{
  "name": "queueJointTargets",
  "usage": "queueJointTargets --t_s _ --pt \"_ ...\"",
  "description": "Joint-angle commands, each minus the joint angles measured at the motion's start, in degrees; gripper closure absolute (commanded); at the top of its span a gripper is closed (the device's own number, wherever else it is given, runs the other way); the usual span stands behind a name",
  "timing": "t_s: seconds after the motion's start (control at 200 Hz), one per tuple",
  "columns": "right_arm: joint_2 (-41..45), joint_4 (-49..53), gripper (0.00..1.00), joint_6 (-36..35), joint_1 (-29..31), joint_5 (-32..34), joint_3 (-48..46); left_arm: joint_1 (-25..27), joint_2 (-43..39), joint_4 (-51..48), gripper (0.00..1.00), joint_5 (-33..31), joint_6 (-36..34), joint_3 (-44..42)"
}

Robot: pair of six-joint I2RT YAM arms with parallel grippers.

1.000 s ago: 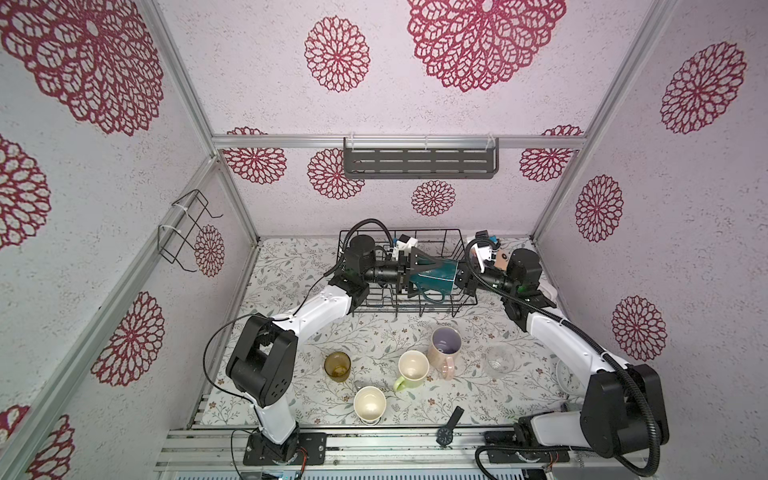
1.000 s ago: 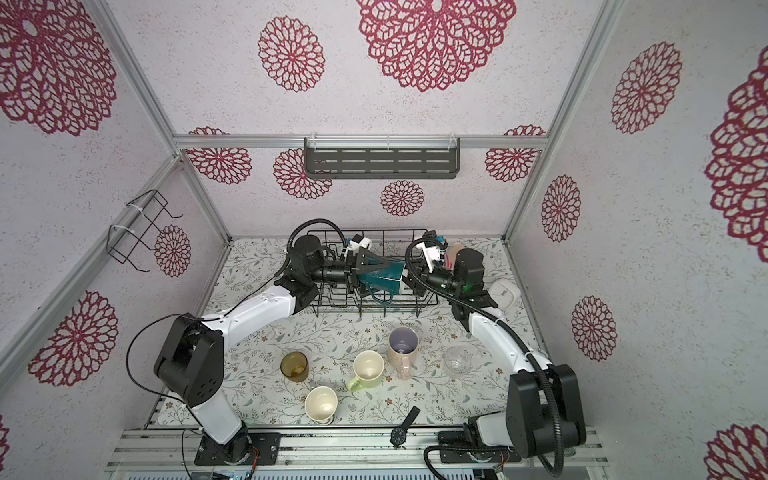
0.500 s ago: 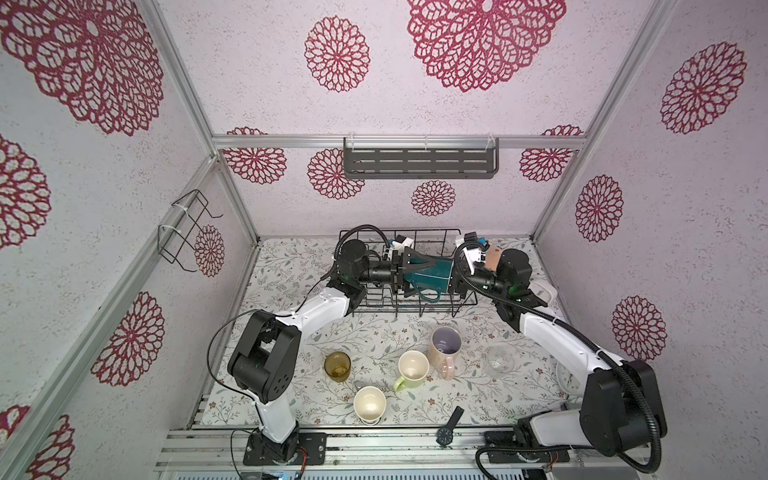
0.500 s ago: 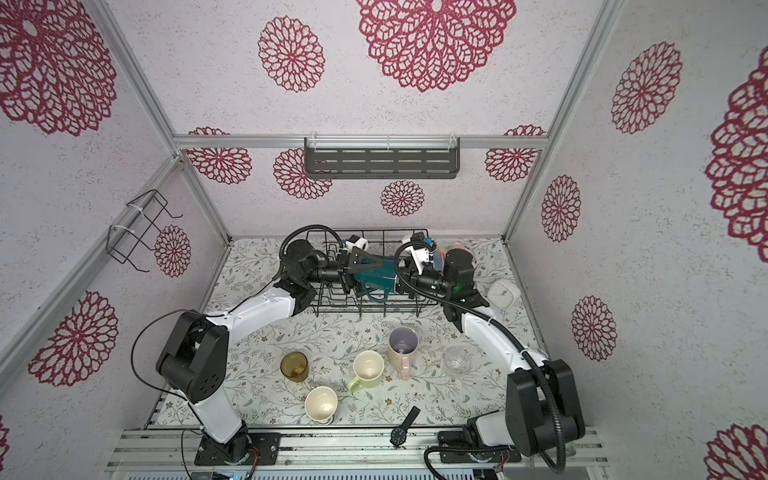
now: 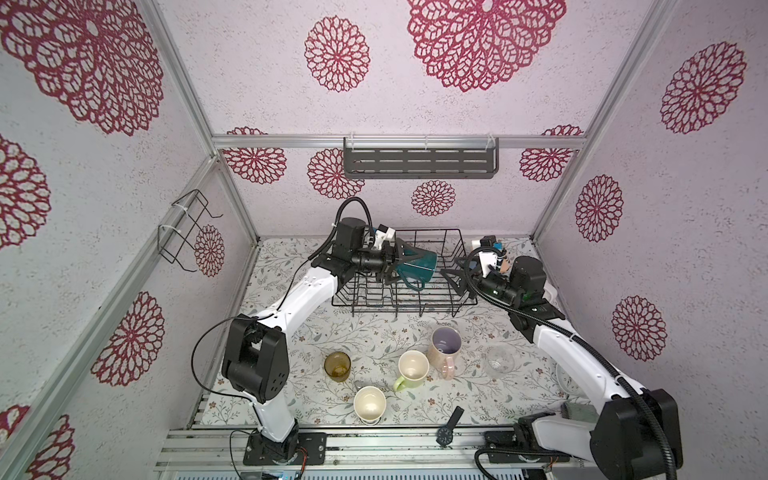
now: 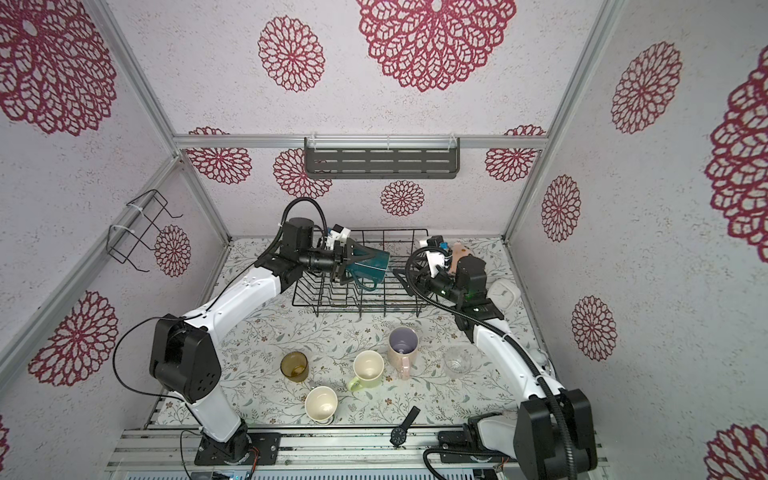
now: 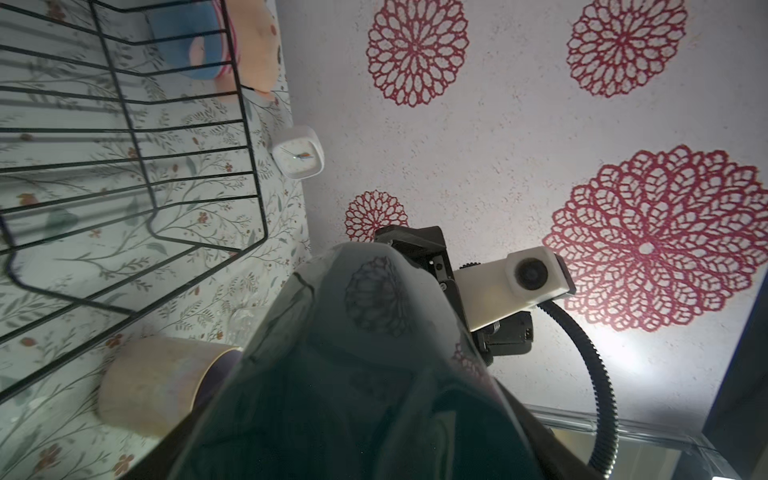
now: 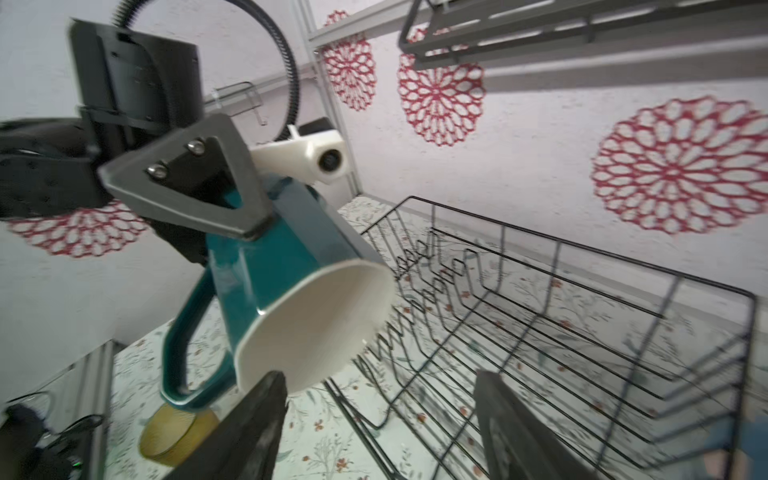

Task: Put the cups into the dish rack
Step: 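Carry the green mug over the rack with the left gripper while the right withdraws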

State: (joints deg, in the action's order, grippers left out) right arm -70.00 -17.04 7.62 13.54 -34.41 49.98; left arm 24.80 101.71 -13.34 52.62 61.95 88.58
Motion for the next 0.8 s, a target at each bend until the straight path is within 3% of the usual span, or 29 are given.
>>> queueJointTargets --t_s 0.0,0.075,0.165,0.25,0.425,0.51,0.515,0.53,0.55,0.651,0.796 --pt "2.32 2.47 0.26 -3.1 -1.49 12.02 -2.7 -0.28 1.97 -14.05 0.38 -7.28 -13.4 7.98" --pt "3.28 1.46 0.26 -2.87 -2.04 15.96 -5.05 -0.1 4.38 -21.62 0.38 -13.56 -18.79 13.58" --pt "4.61 2.62 0.26 -2.99 -2.27 19.78 -6.96 0.15 7.32 -27.07 0.47 -22.57 -21.74 18.59" --pt "6.59 3.34 0.26 -2.71 -2.3 23.22 -9.11 0.72 10.19 -32.39 0.47 -30.65 -24.2 24.19" --pt "12.34 5.22 0.25 -0.38 -2.39 29.95 -13.41 1.99 17.0 -32.19 0.47 -41.45 -25.47 28.92" --pt "14.88 5.77 0.25 0.23 -2.4 31.66 -14.98 2.26 19.33 -31.08 0.47 -43.38 -25.83 31.09" --pt "15.06 5.78 0.23 0.26 -2.39 31.85 -15.08 2.31 19.41 -31.06 0.47 -43.39 -25.87 31.24" --pt "15.42 5.97 0.05 0.48 -2.39 32.31 -15.27 2.32 19.85 -30.92 0.47 -43.45 -25.98 31.71" --pt "15.96 6.08 0.01 0.82 -2.36 33.0 -15.55 2.4 20.62 -30.89 0.47 -43.6 -25.94 32.37" --pt "17.7 6.72 0.01 3.36 -2.35 35.42 -16.5 3.22 23.82 -31.02 0.47 -45.58 -27.73 35.8" --pt "14.89 9.44 0.01 4.87 -2.43 30.33 -14.24 3.91 26.82 -31.86 0.47 -48.55 -29.87 38.6"
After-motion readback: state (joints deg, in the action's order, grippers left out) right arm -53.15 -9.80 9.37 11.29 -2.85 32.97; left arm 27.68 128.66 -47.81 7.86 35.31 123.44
